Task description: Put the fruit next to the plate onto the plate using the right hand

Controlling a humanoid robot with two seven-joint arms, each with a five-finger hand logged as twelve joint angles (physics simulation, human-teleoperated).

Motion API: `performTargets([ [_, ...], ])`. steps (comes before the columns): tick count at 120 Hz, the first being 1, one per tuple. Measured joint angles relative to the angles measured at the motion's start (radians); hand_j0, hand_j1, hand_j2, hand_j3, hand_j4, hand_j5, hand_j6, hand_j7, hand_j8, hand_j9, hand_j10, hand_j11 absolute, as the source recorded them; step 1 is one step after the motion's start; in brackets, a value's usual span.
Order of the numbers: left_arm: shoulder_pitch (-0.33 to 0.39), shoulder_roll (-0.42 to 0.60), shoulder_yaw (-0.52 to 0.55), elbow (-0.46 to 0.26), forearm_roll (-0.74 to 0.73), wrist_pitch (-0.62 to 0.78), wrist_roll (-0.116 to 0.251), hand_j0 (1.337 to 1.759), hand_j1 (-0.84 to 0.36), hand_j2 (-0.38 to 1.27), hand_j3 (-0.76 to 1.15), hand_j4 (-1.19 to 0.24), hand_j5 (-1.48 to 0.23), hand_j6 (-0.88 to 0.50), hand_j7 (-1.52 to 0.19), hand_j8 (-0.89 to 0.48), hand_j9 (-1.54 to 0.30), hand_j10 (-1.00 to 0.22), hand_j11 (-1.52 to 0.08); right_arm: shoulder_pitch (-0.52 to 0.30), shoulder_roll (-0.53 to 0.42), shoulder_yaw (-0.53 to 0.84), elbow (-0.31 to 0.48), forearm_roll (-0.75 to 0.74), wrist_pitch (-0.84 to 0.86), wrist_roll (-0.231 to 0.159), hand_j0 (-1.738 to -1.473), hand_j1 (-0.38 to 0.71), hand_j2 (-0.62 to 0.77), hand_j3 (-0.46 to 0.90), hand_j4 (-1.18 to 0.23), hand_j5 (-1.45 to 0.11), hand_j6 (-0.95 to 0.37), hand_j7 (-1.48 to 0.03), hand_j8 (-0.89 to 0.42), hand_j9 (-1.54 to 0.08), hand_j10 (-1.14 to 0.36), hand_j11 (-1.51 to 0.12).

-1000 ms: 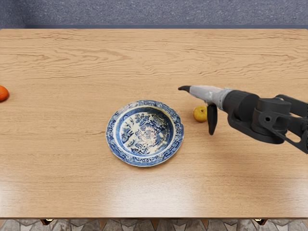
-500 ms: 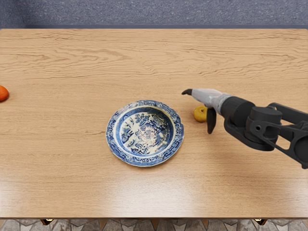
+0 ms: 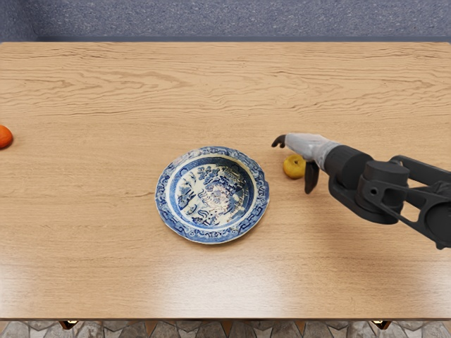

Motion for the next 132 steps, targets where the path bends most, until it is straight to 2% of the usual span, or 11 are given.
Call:
performTargets([
  [83,0.000,0.000,0.000,0.000,0.000,0.000,0.000,1.658,0.33,0.00,0.00,-0.02,-0.02,-0.02,-0.02,-0.02,-0.02,-0.02,-0.02,-0.007,0.014,-0.016,-0.022,-0.038,-0.050,0.000,-1.658,-0.01,-0.05,0.00,-0.29,-0.37,-0.29,-0.37,-0.29,-0.37,-0.29,-0.37],
  [132,0.000,0.000,0.000,0.000,0.000,0.000,0.000,1.658,0.33,0.00,0.00,-0.02,-0.02,-0.02,-0.02,-0.02,-0.02,-0.02,-0.02,-0.013,0.040,-0.034,-0.022,-0.039,-0.057,0.000,-1.658,0.08,-0.07,0.00,-0.36,-0.46,-0.36,-0.46,-0.36,-0.46,-0.36,-0.46],
])
